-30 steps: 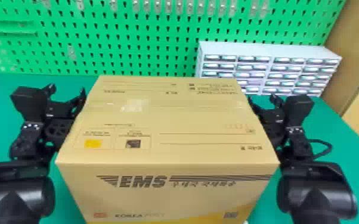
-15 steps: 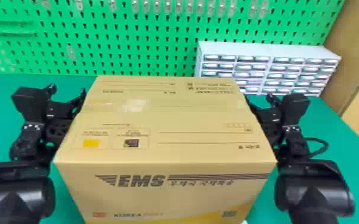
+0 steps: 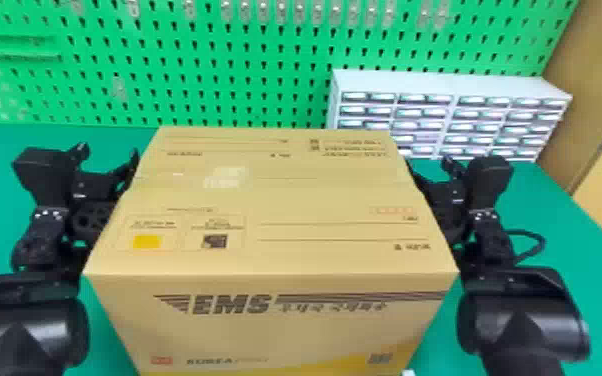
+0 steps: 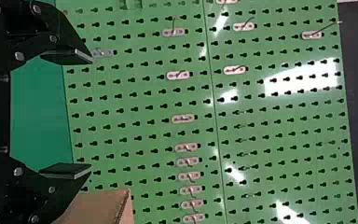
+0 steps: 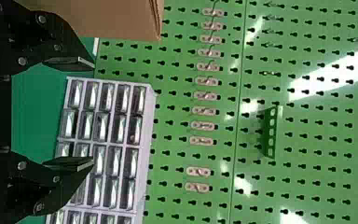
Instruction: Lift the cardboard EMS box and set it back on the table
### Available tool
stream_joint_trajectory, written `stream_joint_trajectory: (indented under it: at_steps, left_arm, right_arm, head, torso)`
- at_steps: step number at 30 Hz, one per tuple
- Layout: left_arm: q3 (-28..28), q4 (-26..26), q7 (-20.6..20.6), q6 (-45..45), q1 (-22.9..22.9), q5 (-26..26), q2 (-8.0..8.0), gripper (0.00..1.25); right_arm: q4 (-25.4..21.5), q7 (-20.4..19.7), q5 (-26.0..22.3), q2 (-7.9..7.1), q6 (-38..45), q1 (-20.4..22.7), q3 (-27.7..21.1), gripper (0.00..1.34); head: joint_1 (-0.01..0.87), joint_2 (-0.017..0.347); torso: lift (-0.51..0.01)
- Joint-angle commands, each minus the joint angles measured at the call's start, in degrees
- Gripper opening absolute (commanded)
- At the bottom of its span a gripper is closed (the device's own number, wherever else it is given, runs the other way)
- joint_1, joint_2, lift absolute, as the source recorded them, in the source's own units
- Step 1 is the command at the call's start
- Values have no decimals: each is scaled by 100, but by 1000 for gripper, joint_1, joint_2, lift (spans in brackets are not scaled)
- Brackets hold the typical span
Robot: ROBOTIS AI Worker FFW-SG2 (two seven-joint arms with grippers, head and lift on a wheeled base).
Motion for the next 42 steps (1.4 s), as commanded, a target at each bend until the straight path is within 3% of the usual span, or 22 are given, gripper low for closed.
stream_joint_trajectory:
  at_steps: [1,15,27,42]
  left_arm:
    - [-45,-9,1,0,0,70,-1,815]
    - [-27,-53,1,0,-18,131,-1,815]
    - [236,-466,1,369,-141,149,17,815]
    - [298,-782,18,536,-202,184,70,815]
  right_arm:
    - [-9,0,-23,5,25,14,75,801]
    - [-62,0,-76,5,104,14,75,801]
    - [-590,0,-76,-184,614,-188,110,801]
    - [-959,0,-67,-184,1010,-320,268,801]
  head:
    - [678,-14]
    - [678,-14]
    - [678,-14]
    - [678,-14]
  torso:
    - [-91]
    - [-91]
    - [-91]
    - [-91]
